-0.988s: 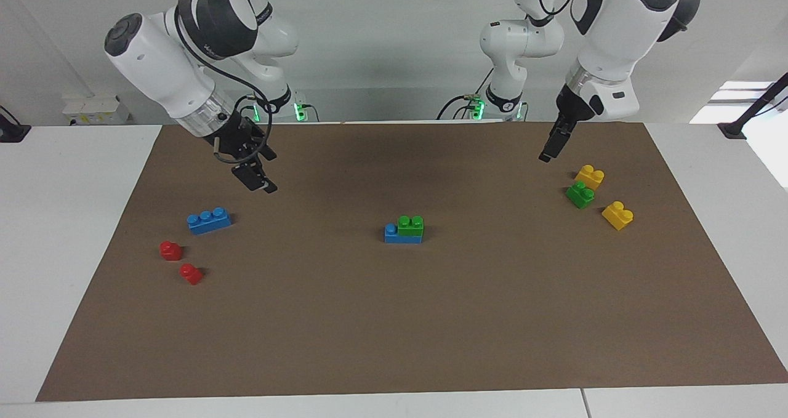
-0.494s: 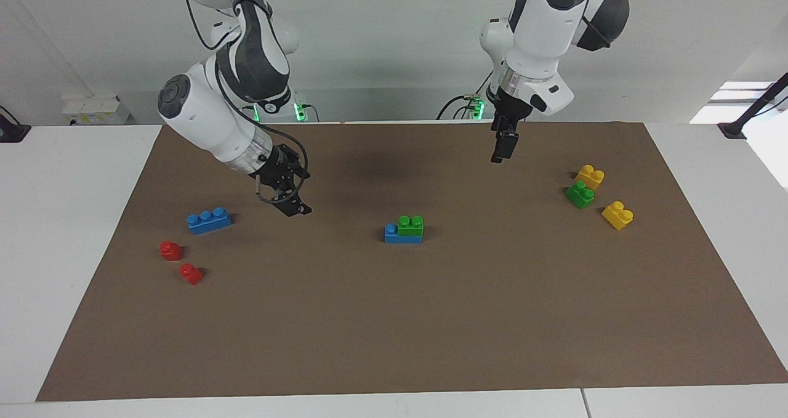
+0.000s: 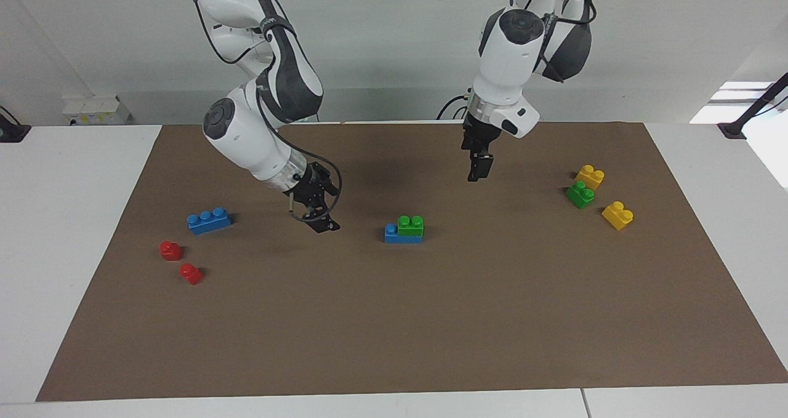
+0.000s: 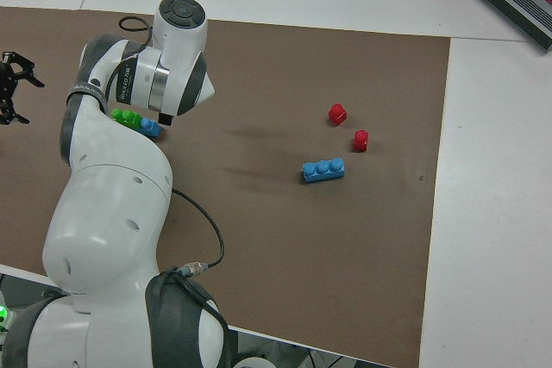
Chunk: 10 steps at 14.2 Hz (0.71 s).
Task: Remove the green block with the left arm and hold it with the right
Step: 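Move the left gripper and the right gripper toward the joined brick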
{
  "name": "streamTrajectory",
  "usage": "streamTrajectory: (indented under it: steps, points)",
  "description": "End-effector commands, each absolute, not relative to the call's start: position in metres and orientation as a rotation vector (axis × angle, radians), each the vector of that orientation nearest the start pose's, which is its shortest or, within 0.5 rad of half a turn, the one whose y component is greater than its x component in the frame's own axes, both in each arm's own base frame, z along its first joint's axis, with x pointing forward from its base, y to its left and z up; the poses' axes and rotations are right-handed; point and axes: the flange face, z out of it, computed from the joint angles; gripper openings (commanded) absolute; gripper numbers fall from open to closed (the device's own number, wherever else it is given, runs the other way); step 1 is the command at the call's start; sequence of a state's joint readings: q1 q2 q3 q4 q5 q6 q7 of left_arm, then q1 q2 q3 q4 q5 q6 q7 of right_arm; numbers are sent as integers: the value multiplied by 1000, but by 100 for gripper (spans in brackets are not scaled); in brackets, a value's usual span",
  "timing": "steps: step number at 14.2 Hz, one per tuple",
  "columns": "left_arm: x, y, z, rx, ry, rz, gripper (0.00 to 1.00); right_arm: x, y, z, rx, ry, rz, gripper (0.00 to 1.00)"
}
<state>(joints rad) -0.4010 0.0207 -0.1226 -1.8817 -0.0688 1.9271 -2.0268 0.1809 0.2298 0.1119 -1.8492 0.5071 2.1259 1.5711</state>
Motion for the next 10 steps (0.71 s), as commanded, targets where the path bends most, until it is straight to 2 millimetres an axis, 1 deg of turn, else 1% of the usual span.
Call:
streamTrajectory:
  steps: [1,2,3,4,6,8,9,10]
  points:
    - [501,-303,470,-2239,-2262,115,100,589,212,399,-1954,1961,475,99]
    - [504,-309,463,-2241,-2260,118,100,587,216,398,-1953,1963,477,99]
    - [505,-312,457,-2241,-2260,122,100,585,225,396,-1962,1961,485,99]
    - [509,-314,450,-2239,-2261,125,100,585,228,390,-1962,1968,487,99]
    - [515,-318,437,-2219,-2296,125,100,588,228,381,-1951,1977,476,99]
    - [517,-323,430,-2197,-2338,122,100,585,248,370,-1937,1983,474,99]
    - [514,-332,427,-2208,-2335,122,100,586,252,365,-1912,1992,478,99]
    - [516,-335,418,-2193,-2347,125,100,584,261,361,-1912,1988,484,99]
